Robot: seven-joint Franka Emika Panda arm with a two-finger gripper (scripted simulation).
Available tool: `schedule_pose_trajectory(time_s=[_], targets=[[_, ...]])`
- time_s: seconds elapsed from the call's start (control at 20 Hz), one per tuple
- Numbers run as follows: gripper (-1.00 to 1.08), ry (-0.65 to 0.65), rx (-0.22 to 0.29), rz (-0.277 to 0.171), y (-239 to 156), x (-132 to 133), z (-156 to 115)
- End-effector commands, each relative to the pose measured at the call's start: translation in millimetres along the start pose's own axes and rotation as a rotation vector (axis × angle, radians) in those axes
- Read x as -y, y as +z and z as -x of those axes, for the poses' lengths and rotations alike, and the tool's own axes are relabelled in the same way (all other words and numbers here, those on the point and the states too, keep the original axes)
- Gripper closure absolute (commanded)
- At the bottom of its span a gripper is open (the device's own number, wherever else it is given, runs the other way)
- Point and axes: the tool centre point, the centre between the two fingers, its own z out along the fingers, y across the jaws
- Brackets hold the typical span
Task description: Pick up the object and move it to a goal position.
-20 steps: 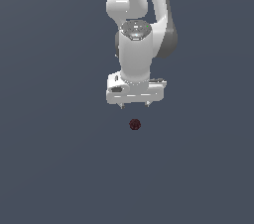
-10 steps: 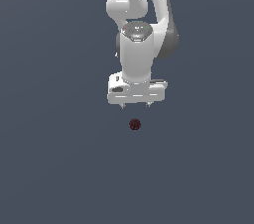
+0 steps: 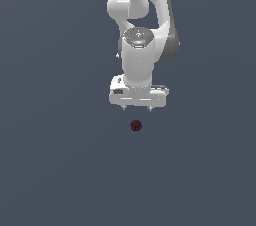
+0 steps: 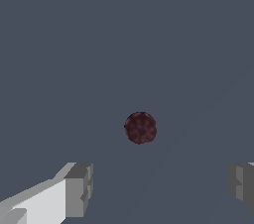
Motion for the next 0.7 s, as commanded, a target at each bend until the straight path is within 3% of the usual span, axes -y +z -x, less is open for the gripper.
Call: schedule_pose_trajectory(time_s=[0.0, 0.65], targets=[[-0.92, 0.057, 0.002, 0.0, 5, 0, 0], [-0.92, 0.409, 0.011, 0.007, 33, 2, 1]])
